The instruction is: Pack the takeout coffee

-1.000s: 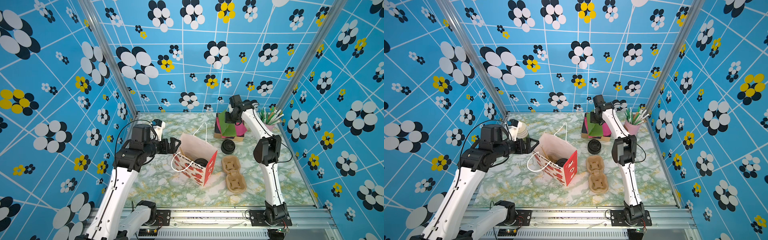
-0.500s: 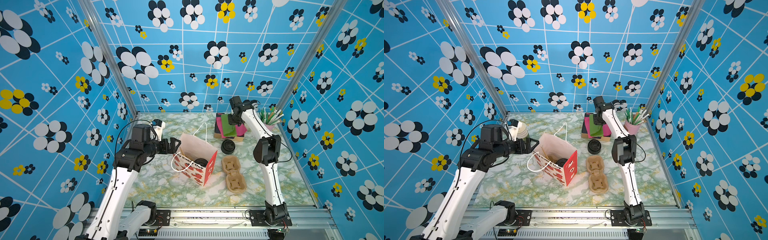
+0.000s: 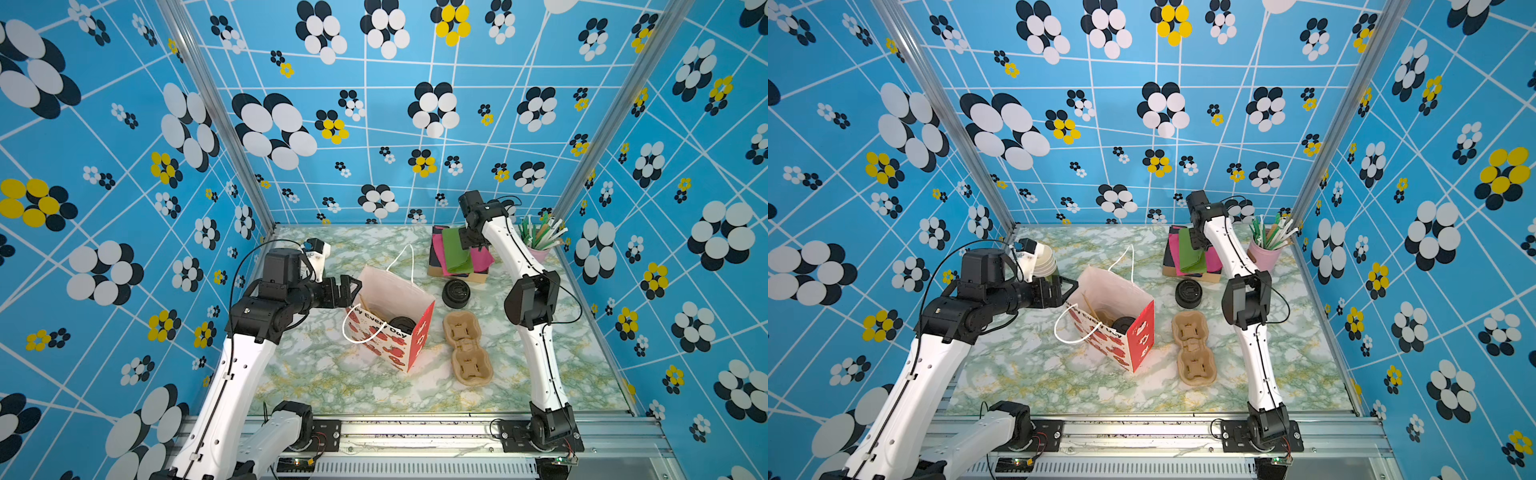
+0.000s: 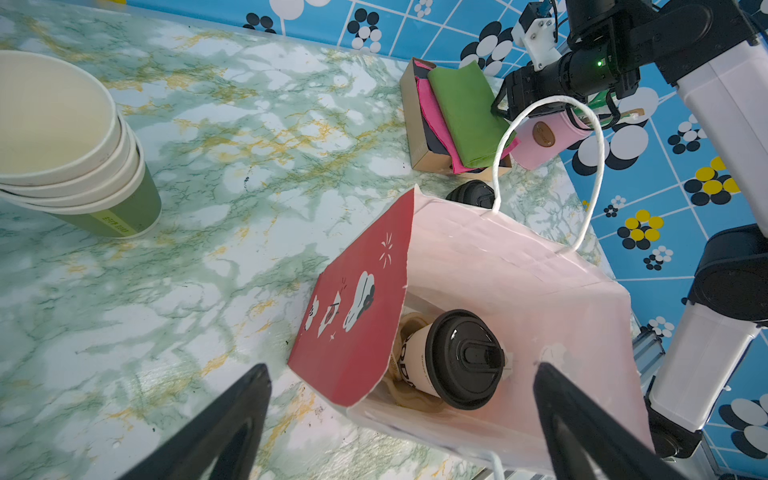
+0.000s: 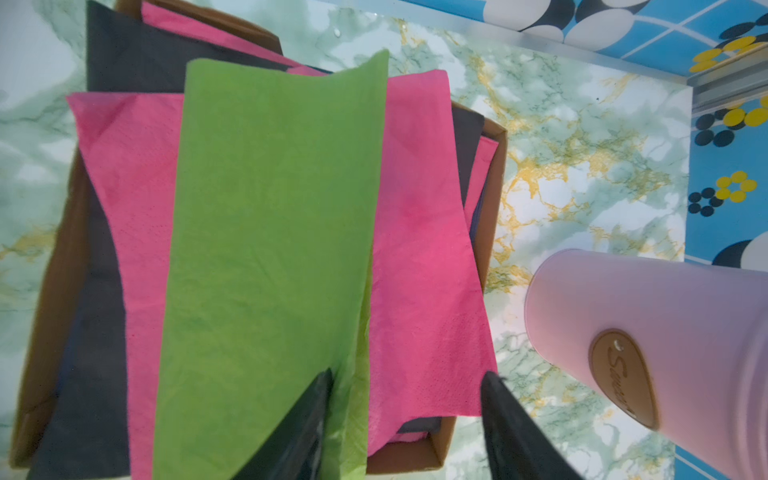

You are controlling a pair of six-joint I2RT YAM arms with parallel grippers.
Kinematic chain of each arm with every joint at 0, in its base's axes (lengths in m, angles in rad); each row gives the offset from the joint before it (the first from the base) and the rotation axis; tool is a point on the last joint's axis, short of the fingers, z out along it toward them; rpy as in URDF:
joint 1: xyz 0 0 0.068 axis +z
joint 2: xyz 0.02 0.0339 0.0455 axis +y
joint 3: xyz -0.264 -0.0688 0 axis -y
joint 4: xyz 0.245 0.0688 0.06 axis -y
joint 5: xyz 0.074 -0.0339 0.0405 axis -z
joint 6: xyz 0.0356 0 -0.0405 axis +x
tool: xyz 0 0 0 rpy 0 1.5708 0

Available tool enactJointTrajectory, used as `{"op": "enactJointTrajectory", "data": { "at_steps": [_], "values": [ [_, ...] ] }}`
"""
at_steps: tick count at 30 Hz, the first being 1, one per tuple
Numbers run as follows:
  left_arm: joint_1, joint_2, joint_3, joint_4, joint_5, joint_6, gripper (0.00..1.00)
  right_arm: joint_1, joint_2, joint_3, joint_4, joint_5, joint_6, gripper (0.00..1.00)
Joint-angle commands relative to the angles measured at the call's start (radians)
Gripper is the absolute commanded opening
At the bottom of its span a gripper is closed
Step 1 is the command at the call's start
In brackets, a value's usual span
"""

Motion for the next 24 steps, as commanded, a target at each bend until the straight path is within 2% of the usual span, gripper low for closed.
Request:
{"op": "enactJointTrajectory", "data": {
  "at_steps": [1, 11, 19, 24],
  "values": [
    [0.011, -0.011, -0.018, 0.013, 0.009, -0.005, 1.00, -0.004, -0.027, 0.018, -0.035, 0.044, -0.024, 0.65],
    [0.011, -0.011, -0.022, 0.016, 0.009, -0.005, 1.00, -0.003, 0.028, 0.017, -0.059, 0.088, -0.059, 0.77],
    [0.011, -0.017, -0.025, 0.010, 0.006, -0.002, 1.00, 0.018, 0.089, 0.014, -0.061, 0.116, -0.076, 0.81],
    [0.011, -0.018, -0.022, 0.010, 0.006, -0.002, 1.00, 0.036, 0.111, 0.014, -0.047, 0.142, -0.095, 0.87]
  ]
}}
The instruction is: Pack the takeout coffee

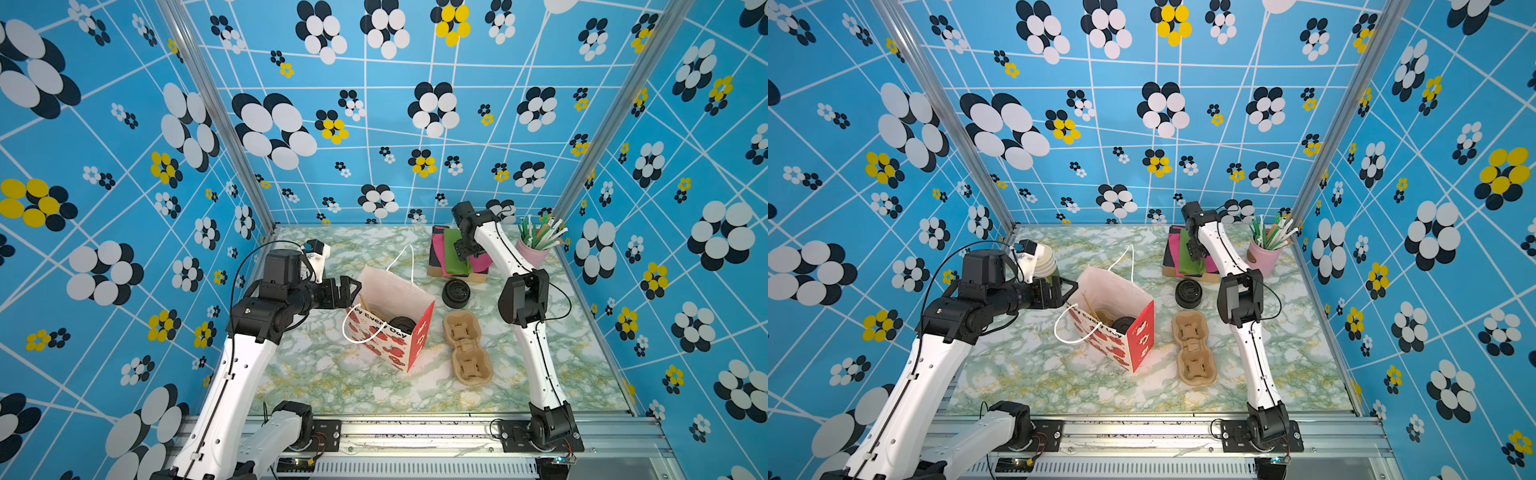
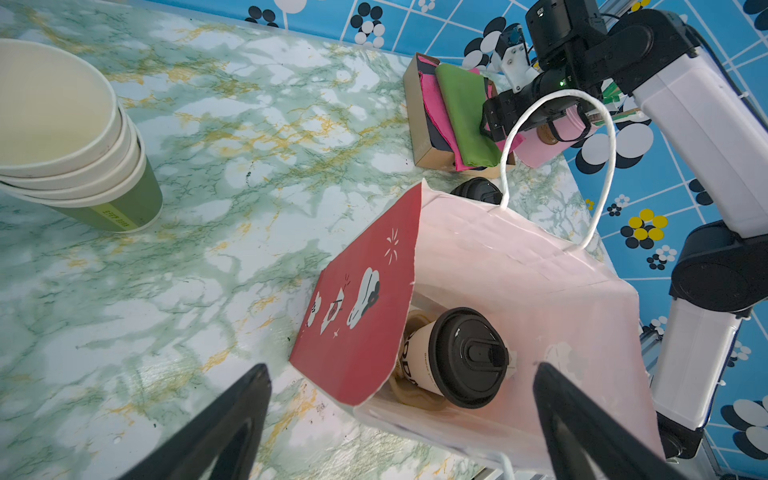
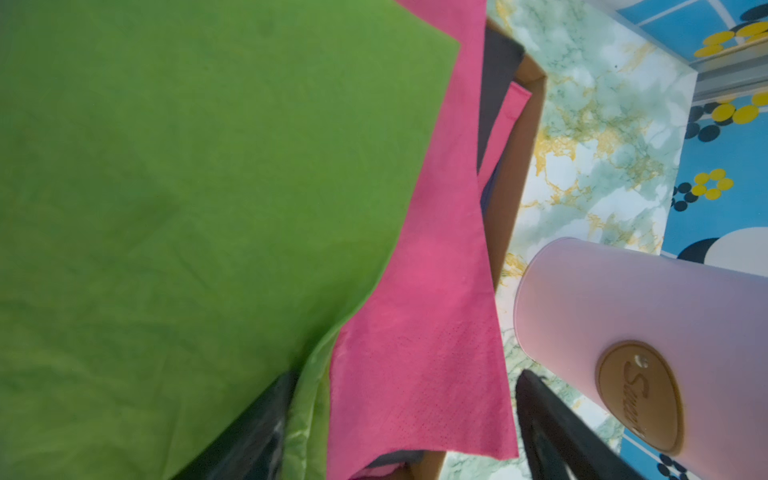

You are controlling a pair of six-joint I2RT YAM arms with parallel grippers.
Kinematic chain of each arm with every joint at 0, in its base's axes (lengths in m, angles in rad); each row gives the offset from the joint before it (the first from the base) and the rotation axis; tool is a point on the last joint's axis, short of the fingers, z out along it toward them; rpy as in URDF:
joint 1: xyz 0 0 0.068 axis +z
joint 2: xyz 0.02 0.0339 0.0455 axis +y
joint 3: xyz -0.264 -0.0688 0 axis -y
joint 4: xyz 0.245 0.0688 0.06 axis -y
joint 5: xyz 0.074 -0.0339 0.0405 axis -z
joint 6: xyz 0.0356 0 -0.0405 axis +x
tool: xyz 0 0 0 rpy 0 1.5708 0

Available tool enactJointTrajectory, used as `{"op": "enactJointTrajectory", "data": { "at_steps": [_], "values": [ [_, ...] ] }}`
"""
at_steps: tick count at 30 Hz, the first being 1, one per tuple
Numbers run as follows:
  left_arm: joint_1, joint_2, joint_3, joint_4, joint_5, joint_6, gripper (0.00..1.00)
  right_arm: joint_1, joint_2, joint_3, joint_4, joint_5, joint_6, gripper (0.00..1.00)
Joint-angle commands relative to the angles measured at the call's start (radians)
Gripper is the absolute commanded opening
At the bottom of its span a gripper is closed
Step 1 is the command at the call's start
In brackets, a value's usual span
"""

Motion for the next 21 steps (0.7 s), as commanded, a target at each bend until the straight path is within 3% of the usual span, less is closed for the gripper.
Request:
{"op": "enactJointTrajectory", "data": {
  "at_steps": [1, 5, 7, 13, 21],
  "values": [
    [0.007, -0.014, -0.008, 0.008, 0.006, -0.002, 1.00, 0.017, 0.014, 0.014, -0.016, 0.028, -0.021, 0.89],
    [0.007, -0.013, -0.006, 0.008, 0.006, -0.002, 1.00, 0.016, 0.004, 0.015, -0.014, 0.015, -0.021, 0.93],
    [0.007, -0.013, -0.006, 0.009, 0.006, -0.003, 1.00, 0.015, -0.014, 0.014, -0.012, -0.032, -0.014, 0.99],
    [0.007, -0.011, -0.007, 0.012, 0.008, -0.008, 1.00, 0.012, -0.068, 0.015, 0.014, -0.204, 0.019, 0.99],
    [0.007, -0.011, -0.008, 0.012, 0.009, -0.004, 1.00, 0.007, -0.073, 0.026, 0.019, -0.346, 0.066, 0.99]
  ]
}}
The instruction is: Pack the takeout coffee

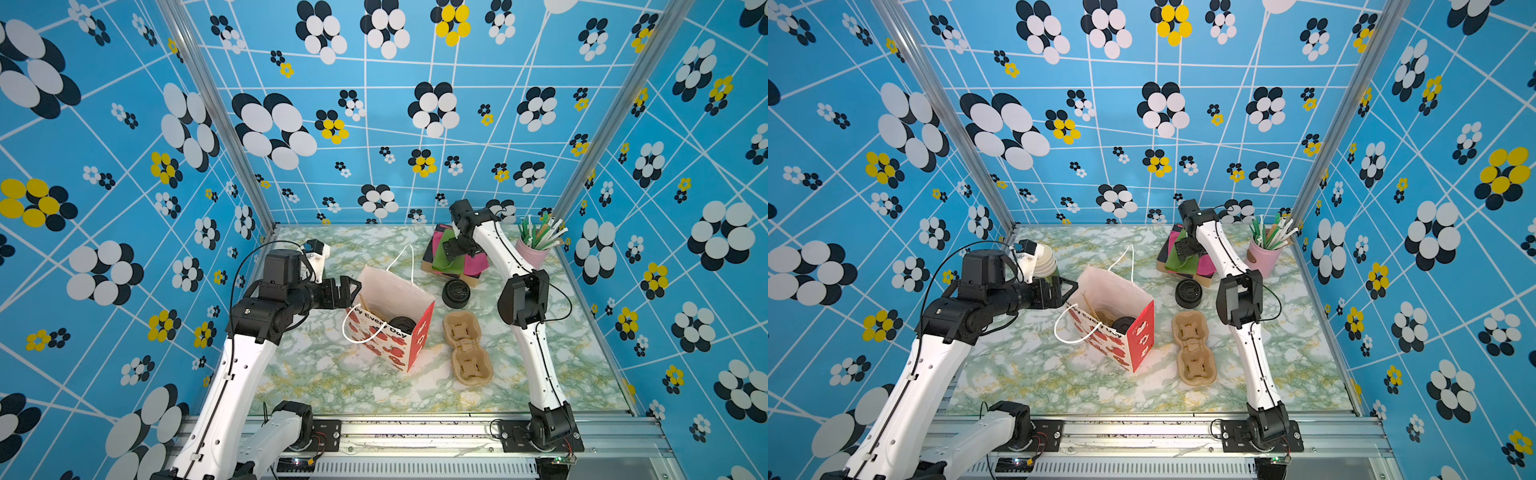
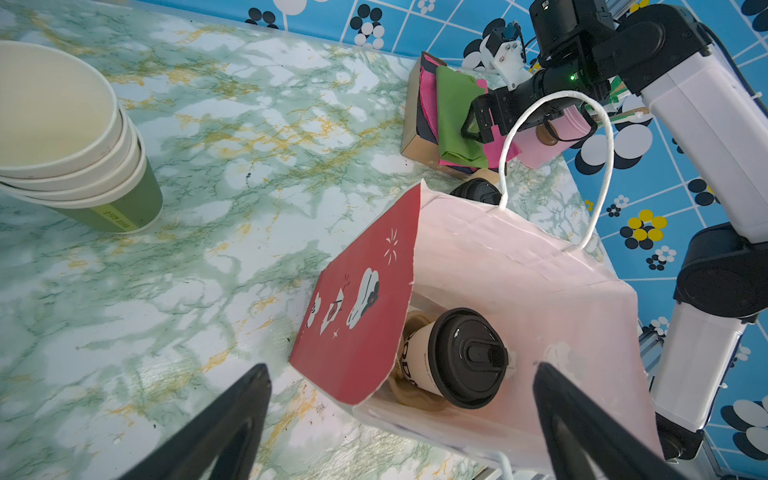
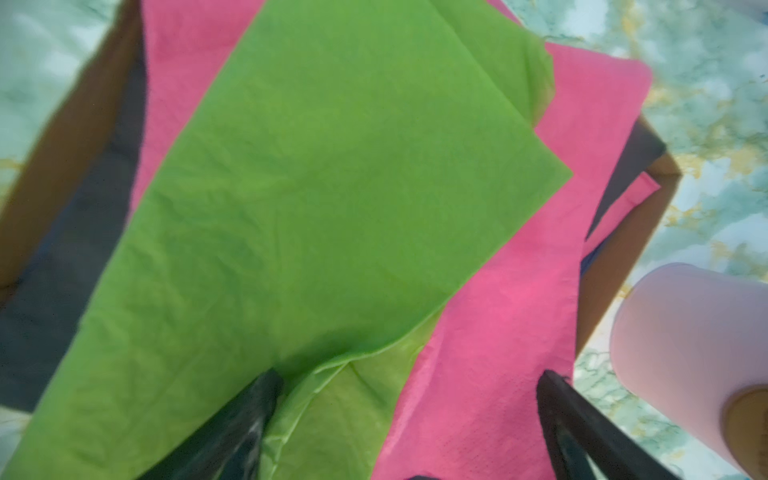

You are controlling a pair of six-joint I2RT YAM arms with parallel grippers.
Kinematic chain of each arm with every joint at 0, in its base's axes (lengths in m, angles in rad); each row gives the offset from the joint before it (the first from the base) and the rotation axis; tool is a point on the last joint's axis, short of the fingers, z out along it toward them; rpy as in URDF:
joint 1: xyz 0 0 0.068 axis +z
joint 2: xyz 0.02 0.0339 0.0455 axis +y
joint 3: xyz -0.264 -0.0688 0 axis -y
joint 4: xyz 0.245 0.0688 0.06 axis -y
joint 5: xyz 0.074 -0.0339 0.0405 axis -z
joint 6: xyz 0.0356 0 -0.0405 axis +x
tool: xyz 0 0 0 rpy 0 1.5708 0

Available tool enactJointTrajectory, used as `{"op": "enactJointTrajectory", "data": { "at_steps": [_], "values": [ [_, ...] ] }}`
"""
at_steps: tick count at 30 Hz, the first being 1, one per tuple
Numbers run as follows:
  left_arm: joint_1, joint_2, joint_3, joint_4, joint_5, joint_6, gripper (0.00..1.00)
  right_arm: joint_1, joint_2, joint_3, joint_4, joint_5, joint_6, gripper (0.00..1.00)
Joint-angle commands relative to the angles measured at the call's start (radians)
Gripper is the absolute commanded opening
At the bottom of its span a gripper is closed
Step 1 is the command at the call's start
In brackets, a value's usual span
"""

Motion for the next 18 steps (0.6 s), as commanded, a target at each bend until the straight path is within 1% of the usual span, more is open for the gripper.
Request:
{"op": "enactJointTrajectory", "data": {
  "at_steps": [1, 5, 7, 10, 13, 16, 18],
  "values": [
    [0.007, -0.009, -0.008, 0.012, 0.009, -0.003, 1.00, -0.007, -0.040, 0.025, 0.006, -0.096, 0.041, 0.99],
    [0.007, -0.008, -0.008, 0.012, 0.009, -0.002, 1.00, -0.018, -0.051, 0.027, 0.010, -0.130, 0.066, 0.99],
    [0.008, -0.007, -0.007, 0.014, 0.009, -0.002, 1.00, -0.022, -0.064, 0.026, 0.016, -0.114, 0.071, 0.99],
    [0.008, -0.006, -0.005, 0.015, 0.012, -0.003, 1.00, -0.023, -0.080, 0.027, 0.017, -0.051, 0.057, 0.99],
    [0.008, -0.006, -0.005, 0.017, 0.012, -0.005, 1.00, -0.023, -0.089, 0.029, 0.003, 0.052, 0.036, 0.98],
    [0.008, -0.004, -0.004, 0.018, 0.013, -0.007, 1.00, -0.022, -0.086, 0.028, -0.014, 0.117, 0.011, 0.94],
    [0.007, -0.004, -0.004, 0.019, 0.013, -0.006, 1.00, -0.021, -0.076, 0.028, -0.026, 0.147, -0.005, 0.88]
  ]
}}
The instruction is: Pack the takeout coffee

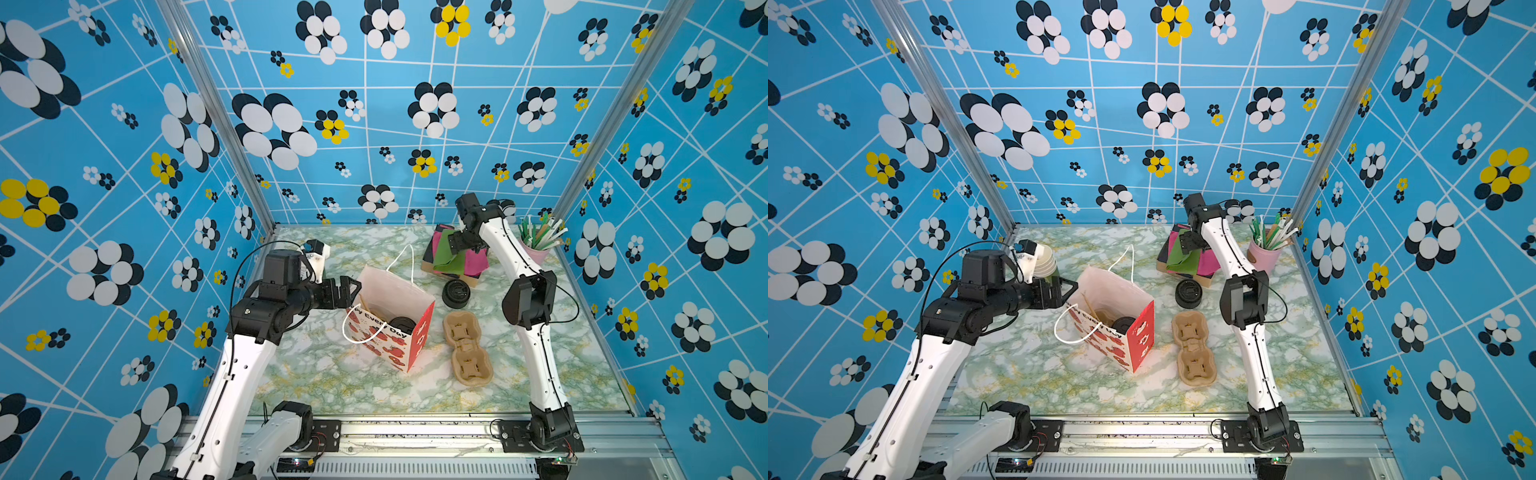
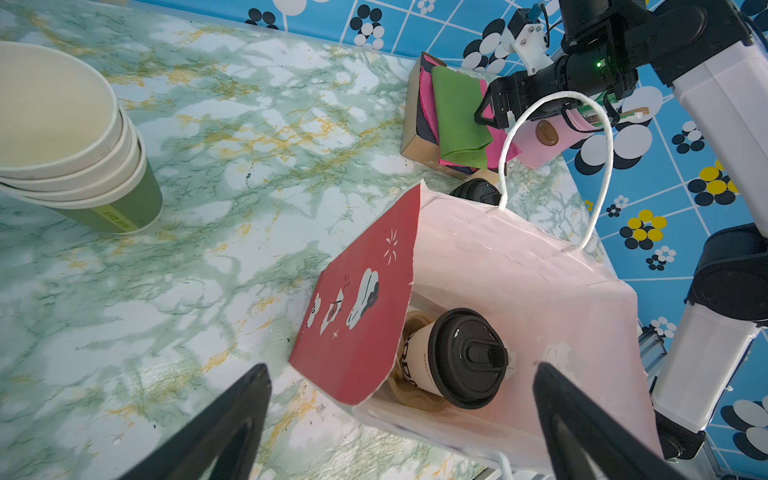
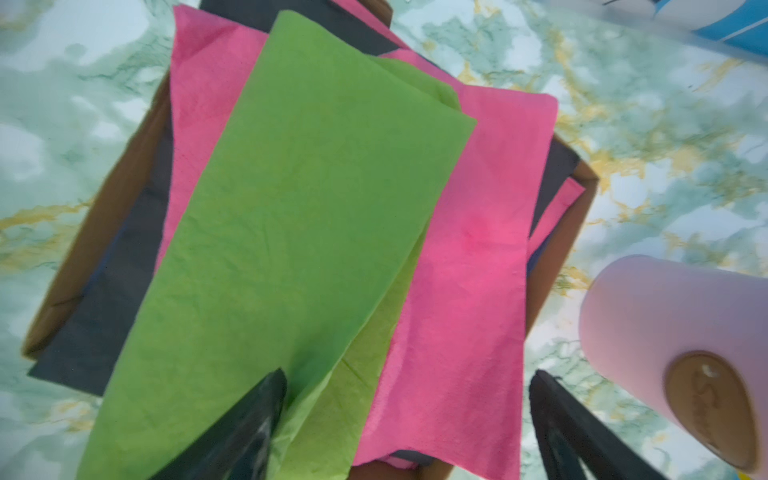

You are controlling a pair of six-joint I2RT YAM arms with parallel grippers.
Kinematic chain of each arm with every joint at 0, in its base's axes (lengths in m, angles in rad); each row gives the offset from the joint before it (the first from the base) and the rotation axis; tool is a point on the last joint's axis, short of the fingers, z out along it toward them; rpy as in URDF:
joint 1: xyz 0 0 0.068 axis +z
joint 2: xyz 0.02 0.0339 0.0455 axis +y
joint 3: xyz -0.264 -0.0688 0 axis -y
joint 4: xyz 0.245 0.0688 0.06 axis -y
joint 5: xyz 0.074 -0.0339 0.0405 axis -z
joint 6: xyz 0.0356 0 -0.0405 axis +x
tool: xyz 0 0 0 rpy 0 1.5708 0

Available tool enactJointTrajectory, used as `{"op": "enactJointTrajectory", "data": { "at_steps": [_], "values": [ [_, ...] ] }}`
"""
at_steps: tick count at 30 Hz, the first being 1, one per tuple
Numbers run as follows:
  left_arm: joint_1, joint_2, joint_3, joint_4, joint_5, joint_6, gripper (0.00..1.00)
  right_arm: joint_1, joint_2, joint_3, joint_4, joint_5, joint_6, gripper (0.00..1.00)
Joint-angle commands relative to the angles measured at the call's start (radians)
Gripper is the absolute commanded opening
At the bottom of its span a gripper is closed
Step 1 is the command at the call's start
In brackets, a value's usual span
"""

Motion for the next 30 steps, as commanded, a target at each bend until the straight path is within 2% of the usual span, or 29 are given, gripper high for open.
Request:
{"op": "enactJointTrajectory", "data": {
  "at_steps": [1, 5, 15, 23, 30],
  "values": [
    [0.008, -0.005, -0.003, 0.016, 0.013, -0.009, 1.00, 0.000, -0.025, 0.019, -0.039, 0.105, -0.035, 0.85],
    [0.007, -0.005, -0.004, 0.017, 0.013, -0.008, 1.00, 0.005, 0.003, 0.020, -0.060, 0.147, -0.059, 0.78],
    [0.007, -0.008, -0.010, 0.016, 0.011, -0.008, 1.00, 0.015, 0.065, 0.011, -0.101, 0.166, -0.094, 0.76],
    [0.008, -0.011, -0.013, 0.017, 0.010, -0.010, 1.00, 0.038, 0.085, -0.044, -0.097, 0.232, -0.137, 0.82],
    [0.008, -0.010, -0.011, 0.014, 0.008, -0.006, 1.00, 0.038, 0.040, -0.040, -0.071, 0.173, -0.108, 0.85]
  ]
}}
